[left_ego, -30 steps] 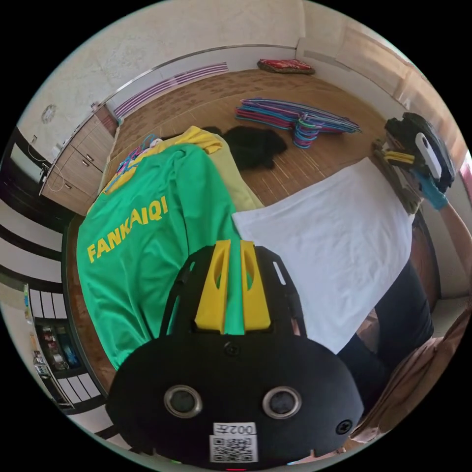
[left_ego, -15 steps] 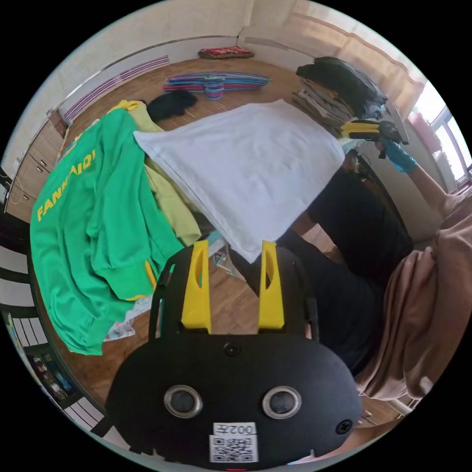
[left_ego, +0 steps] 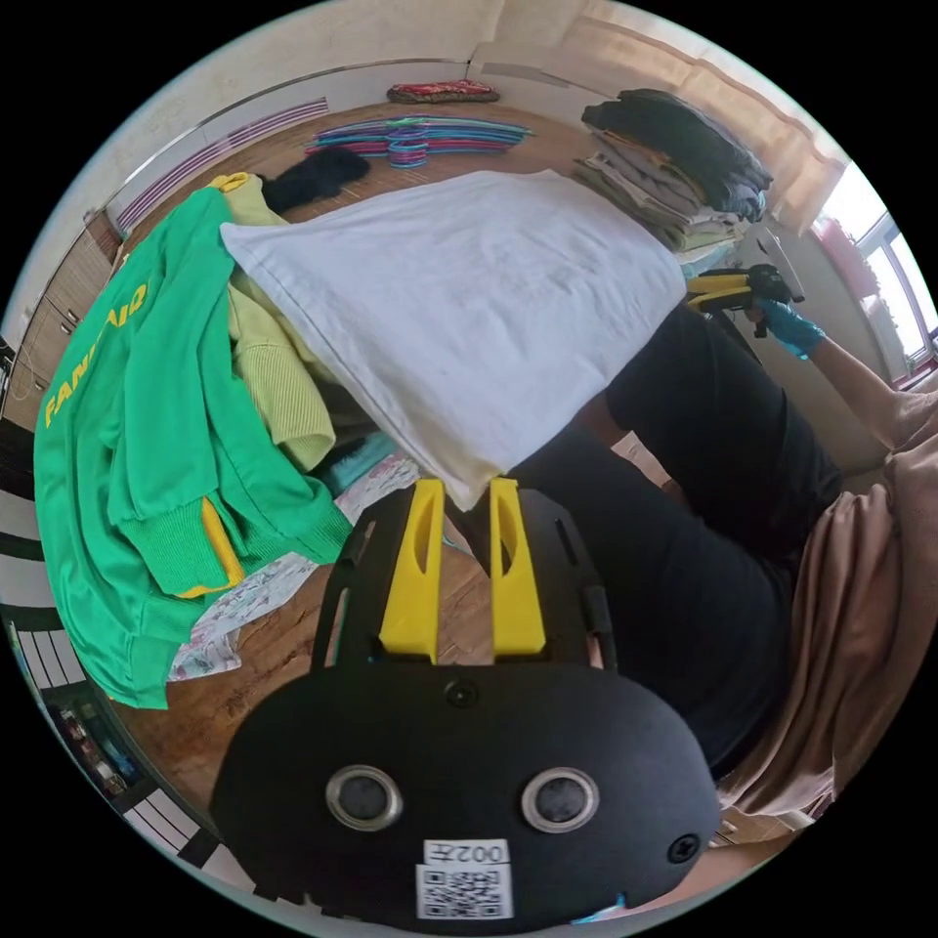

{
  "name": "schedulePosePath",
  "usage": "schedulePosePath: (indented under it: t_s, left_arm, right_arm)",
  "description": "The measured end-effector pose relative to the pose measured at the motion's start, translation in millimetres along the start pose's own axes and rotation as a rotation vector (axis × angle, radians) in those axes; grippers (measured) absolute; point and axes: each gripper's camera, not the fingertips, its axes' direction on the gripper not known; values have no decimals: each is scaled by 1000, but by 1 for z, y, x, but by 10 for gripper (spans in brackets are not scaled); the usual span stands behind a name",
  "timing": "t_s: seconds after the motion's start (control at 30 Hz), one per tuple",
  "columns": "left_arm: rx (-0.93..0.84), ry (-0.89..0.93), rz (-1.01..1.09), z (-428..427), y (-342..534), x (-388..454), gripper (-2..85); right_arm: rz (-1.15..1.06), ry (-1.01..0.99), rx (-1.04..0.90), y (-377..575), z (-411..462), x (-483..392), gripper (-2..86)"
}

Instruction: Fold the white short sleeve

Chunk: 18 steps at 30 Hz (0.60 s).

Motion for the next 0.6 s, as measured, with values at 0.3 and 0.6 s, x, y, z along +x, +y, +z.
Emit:
schedulePosePath:
  t_s: [0.3,0.6]
  left_arm:
    - [23,-83,-2,-14,19,14,-10]
    - [19,-103,69,-37,36,26,-9]
  right_arm:
    - [28,-16,80,20,-9,-1,20]
    - [-4,130,169,59,-72,-29,-8]
